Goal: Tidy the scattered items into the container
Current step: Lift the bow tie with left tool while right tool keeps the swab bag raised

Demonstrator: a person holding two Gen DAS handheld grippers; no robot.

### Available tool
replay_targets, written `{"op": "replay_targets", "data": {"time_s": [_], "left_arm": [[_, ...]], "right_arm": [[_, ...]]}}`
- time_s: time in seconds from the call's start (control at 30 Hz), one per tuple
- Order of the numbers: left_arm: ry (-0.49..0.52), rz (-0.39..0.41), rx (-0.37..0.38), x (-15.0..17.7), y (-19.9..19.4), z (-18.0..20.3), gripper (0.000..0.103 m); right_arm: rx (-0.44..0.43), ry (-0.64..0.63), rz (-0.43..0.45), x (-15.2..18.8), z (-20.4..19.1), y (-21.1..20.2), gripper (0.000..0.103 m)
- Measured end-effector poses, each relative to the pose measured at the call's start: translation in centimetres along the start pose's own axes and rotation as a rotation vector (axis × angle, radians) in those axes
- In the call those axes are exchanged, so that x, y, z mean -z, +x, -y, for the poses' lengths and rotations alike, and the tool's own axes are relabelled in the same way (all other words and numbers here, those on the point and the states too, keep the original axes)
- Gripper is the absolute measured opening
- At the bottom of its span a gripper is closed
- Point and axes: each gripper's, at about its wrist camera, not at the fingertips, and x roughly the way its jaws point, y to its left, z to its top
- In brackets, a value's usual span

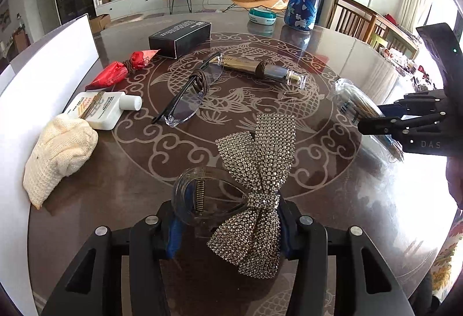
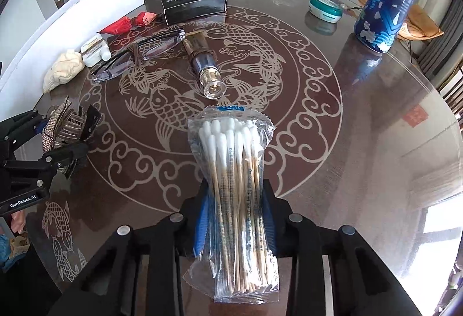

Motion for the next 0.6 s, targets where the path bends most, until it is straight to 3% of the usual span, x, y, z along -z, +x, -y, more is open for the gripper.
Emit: {"op": "replay_targets", "data": {"time_s": [0.23, 0.6], "left_arm": [[-0.04, 0.046, 0.013, 0.2, -3.5, 0.0, 0.051], [-0.129, 0.094, 0.007, 0.8, -7.4, -2.8, 0.051]], "right_arm": [[-0.032, 0.039, 0.067, 1.6, -0.7, -3.7, 0.033], [-0.073, 0.068, 0.091, 0.6, -3.9, -3.9, 0.033]]}}
